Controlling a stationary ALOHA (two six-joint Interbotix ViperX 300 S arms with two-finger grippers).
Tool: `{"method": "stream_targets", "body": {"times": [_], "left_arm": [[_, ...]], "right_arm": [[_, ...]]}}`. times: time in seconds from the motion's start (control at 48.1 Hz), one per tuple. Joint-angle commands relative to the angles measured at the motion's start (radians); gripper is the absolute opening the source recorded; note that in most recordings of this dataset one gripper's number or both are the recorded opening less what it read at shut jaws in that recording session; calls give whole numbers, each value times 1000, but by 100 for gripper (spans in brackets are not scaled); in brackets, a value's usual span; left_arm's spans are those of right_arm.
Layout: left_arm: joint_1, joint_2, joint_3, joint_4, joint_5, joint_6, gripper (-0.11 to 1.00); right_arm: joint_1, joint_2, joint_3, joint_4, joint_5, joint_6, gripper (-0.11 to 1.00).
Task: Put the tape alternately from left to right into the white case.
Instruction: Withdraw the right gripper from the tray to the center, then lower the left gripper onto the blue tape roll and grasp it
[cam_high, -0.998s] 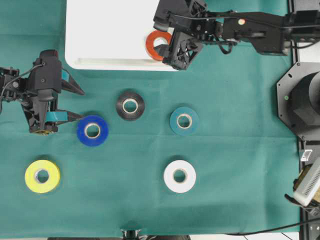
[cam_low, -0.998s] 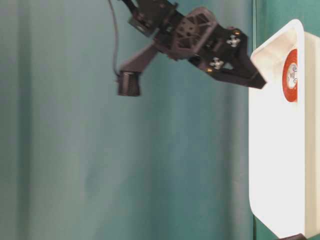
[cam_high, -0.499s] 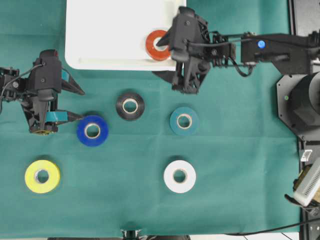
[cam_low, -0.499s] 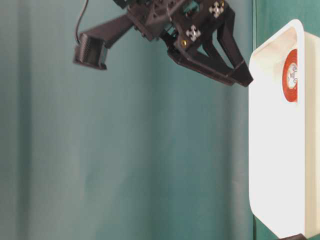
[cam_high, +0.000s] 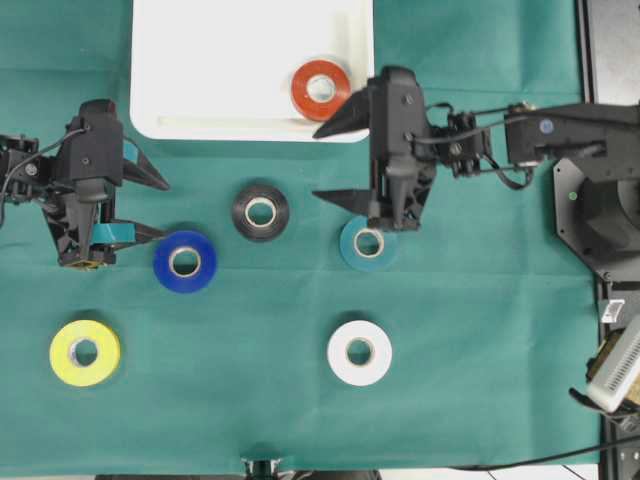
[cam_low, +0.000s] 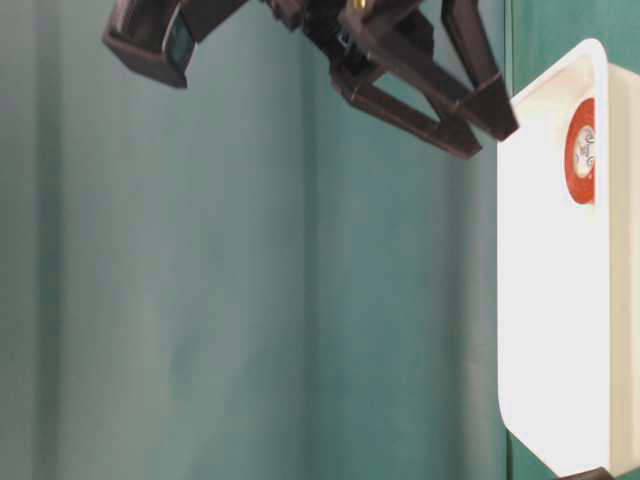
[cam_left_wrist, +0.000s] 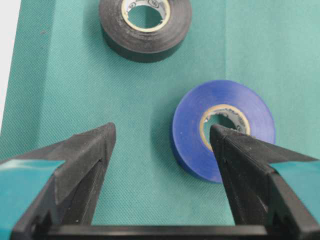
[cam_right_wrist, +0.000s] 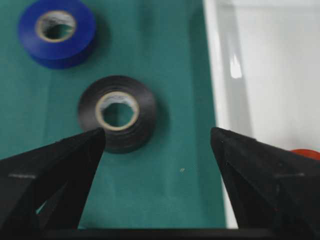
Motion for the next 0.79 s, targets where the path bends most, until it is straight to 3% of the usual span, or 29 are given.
{"method": "stream_targets", "body": {"times": [0.0,0.416,0.769], "left_arm": [[-3,-12,-15,-2,-2,-2,79],[-17,8,-44,-2,40,-6,79],[-46,97,-77,-2,64,-106,79]], "right_arm": [[6,-29,6,-2,-35,-2,81],[6,-29,18,-2,-61,-2,81],[6,-26,21,-2,-57,-2,81]]}}
